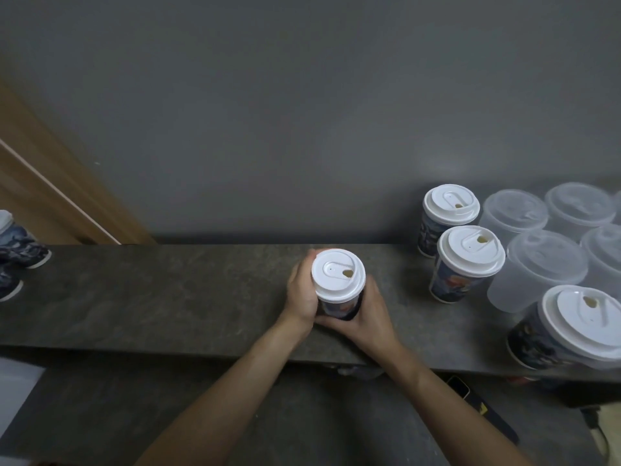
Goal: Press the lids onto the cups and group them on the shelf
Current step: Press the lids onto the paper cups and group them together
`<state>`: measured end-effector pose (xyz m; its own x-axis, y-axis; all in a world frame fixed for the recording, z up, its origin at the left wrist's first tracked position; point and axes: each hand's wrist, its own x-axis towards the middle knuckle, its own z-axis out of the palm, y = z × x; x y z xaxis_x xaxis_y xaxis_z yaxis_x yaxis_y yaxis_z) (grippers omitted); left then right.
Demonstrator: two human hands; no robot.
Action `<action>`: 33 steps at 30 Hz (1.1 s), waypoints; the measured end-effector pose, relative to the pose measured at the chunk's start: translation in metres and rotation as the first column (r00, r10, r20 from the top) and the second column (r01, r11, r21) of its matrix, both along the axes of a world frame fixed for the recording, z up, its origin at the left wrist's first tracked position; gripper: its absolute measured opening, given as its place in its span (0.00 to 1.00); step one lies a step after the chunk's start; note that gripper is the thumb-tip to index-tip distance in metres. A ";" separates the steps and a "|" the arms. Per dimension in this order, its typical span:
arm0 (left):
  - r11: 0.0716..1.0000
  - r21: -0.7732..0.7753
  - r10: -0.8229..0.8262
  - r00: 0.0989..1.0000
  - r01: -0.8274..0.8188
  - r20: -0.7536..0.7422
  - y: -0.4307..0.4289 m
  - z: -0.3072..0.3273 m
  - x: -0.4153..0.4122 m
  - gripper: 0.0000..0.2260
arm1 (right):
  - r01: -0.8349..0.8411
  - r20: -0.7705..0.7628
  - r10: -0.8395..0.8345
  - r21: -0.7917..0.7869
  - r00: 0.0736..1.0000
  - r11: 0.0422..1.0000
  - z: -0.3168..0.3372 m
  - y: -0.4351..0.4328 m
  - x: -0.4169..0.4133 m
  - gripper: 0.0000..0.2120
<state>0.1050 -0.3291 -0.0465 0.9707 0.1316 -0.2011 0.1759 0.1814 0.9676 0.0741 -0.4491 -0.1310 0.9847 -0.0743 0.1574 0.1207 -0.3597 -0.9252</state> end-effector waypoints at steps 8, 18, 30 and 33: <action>0.969 -0.005 -0.246 0.968 0.246 -0.052 0.011 0.007 0.015 0.17 | -0.026 0.044 0.027 -0.026 0.999 0.999 0.001 -0.004 0.000 0.38; 0.932 -0.028 -0.362 0.930 0.361 -0.068 0.013 0.007 0.019 0.21 | -0.026 0.022 0.027 -0.036 0.999 0.999 -0.002 -0.008 0.001 0.36; 0.899 -0.004 -0.435 0.891 0.439 -0.130 0.013 0.009 0.017 0.20 | -0.038 -0.007 0.038 -0.013 0.999 0.999 0.000 -0.007 -0.001 0.37; 0.960 0.027 -0.276 0.954 0.280 -0.114 0.009 0.009 0.014 0.17 | -0.052 -0.004 0.052 0.010 0.999 0.999 0.001 -0.005 -0.001 0.43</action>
